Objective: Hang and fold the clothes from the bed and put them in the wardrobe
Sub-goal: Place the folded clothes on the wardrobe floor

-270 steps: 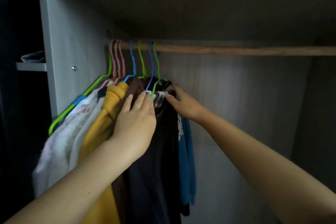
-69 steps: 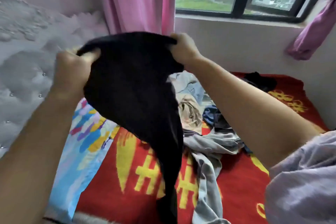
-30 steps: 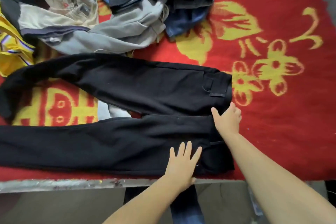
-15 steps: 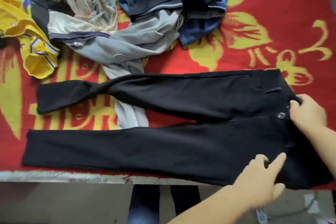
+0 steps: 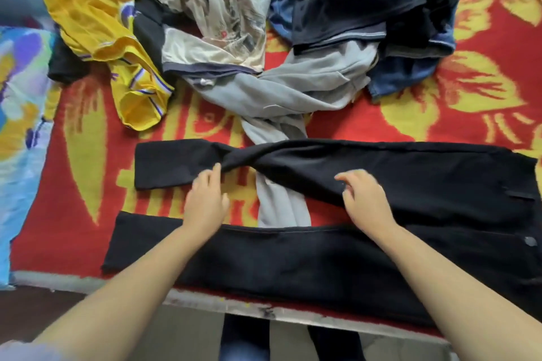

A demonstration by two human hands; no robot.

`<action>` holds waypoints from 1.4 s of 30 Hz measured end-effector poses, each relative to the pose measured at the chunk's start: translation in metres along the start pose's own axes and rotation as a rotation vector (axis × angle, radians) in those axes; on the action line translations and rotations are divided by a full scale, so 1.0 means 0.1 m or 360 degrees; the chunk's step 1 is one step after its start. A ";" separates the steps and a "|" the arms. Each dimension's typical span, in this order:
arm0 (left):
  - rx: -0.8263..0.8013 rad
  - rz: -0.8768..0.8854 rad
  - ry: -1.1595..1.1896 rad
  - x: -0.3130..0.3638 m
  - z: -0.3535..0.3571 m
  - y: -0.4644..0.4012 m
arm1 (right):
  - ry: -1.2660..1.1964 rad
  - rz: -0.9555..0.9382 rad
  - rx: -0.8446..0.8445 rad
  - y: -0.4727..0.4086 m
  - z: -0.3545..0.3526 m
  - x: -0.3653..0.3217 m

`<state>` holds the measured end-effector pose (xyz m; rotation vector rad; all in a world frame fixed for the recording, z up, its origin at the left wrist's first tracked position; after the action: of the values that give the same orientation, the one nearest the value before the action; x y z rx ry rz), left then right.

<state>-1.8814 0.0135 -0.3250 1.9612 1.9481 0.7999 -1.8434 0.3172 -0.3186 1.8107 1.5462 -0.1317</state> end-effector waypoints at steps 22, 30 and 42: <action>-0.1274 0.0352 0.0444 -1.95 -1.60 -0.92 | 0.0178 0.0446 -0.1760 -0.89 -0.45 -1.14; -0.0415 -0.0260 0.0094 -2.49 -0.79 -1.58 | 0.0621 0.0489 -0.0717 -1.30 0.48 -0.89; 0.0118 -0.0589 0.0526 -2.53 -0.49 -1.13 | 0.0503 0.0335 -0.0125 -1.06 0.25 -0.76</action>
<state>-1.9895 -0.2366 -0.3962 1.5020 2.4627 1.0049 -1.9489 0.2409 -0.3459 1.9875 1.5324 0.3250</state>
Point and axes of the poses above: each hand's wrist, its own y-axis away from the middle knuckle, its own z-axis out of the palm, x = y × z, the point moved 2 cm from there along -y, towards the middle knuckle, and after that the axes turned 12 degrees about -x, right-handed, at the moved point
